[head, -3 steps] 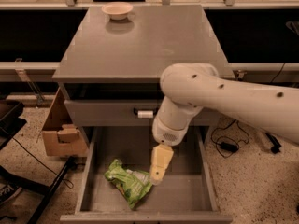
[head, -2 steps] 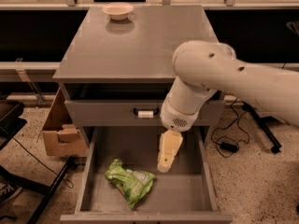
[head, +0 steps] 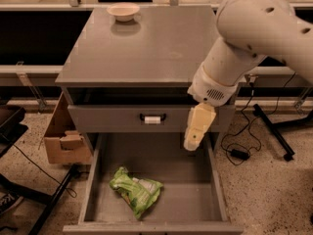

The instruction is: Place green rice chip bag into middle drawer

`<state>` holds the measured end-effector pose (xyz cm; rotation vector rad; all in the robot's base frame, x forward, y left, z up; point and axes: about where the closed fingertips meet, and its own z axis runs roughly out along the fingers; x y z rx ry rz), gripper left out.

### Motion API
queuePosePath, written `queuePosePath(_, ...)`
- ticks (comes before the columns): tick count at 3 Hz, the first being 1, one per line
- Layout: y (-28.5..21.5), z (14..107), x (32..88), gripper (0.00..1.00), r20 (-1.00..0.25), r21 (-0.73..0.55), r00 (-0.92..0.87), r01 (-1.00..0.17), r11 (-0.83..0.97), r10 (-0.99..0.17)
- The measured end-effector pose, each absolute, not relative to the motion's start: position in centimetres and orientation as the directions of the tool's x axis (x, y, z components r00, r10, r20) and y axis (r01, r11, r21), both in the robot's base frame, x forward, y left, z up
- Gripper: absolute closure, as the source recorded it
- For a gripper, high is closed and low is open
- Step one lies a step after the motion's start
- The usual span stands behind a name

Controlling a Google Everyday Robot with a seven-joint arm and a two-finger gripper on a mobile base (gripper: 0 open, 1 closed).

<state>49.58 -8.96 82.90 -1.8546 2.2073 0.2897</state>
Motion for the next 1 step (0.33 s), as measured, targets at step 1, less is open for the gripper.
queuePosePath(1,-10.06,86.37,51.64,0.00,-0.237,-0.011,-0.177,-0.983,0.185,-0.955)
